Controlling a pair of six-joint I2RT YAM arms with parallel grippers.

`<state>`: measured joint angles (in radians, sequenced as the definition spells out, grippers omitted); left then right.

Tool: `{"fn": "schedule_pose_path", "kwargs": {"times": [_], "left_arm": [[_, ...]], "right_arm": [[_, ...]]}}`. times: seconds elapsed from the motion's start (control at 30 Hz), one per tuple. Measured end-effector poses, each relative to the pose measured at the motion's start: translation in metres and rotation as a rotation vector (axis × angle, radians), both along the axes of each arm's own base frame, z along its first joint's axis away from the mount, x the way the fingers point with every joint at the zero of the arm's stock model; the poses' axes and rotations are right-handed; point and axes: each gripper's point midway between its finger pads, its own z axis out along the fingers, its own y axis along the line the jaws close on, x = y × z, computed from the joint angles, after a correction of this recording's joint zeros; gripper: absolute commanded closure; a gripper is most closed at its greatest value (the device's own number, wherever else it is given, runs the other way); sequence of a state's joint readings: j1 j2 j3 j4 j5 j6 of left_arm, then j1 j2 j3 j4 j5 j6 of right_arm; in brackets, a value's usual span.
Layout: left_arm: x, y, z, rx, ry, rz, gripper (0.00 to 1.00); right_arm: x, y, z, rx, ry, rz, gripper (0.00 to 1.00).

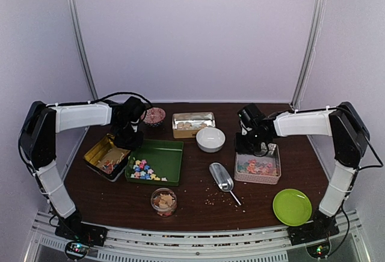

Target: Pack the candies

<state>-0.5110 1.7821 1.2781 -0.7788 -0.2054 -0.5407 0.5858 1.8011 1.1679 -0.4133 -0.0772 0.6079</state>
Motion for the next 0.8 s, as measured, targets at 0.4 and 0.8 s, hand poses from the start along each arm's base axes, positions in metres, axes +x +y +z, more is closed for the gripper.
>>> {"fn": "schedule_pose_path", "kwargs": {"times": [0.4,0.8], "left_arm": [[0.002,-0.01,0.002,-0.062,-0.003,-0.025,1.0],[0.018,-0.041,0.009,-0.092,-0.032,-0.076,1.0]], "right_arm": [[0.02,-0.07,0.005,-0.082,0.001,-0.174,0.97],[0.022,-0.088,0.012,-0.109,0.003,-0.206,0.95]]}}
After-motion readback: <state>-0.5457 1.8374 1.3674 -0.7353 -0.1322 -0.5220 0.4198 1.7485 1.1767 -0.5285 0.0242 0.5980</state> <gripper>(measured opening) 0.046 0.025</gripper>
